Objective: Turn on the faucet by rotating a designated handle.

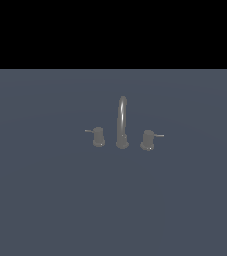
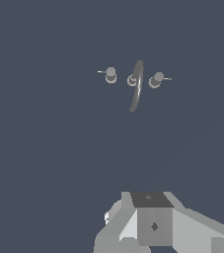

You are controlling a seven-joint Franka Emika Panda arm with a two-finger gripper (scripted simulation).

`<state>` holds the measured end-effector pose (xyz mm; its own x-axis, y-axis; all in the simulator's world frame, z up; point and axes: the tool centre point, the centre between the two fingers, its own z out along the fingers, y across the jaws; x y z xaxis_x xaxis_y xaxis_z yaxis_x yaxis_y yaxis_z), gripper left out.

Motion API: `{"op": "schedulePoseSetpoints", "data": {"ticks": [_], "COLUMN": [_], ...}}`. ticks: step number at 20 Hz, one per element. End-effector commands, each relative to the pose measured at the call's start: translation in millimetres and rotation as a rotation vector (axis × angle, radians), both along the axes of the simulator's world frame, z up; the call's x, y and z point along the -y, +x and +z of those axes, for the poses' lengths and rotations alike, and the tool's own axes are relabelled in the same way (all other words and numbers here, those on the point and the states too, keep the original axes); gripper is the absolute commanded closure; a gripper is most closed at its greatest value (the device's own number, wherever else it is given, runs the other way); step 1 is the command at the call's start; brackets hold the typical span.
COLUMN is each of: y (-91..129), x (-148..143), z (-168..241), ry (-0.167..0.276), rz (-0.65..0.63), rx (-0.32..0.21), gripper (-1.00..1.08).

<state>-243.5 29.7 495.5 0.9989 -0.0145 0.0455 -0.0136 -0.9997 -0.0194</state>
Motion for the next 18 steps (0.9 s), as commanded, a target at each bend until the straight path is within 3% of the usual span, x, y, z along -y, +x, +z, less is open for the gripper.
{"op": "schedulePoseSetpoints", "data": {"ticks": [1,18], "y": [3.8,56.7], "x": [-6.1,-62.3], "z": [-8.8,-99.8], "ry": [0.001,0.009], "rz": [-0.034,-0.39], "rx": [-0.001,-0.013], "gripper": [1.08,1.08]}}
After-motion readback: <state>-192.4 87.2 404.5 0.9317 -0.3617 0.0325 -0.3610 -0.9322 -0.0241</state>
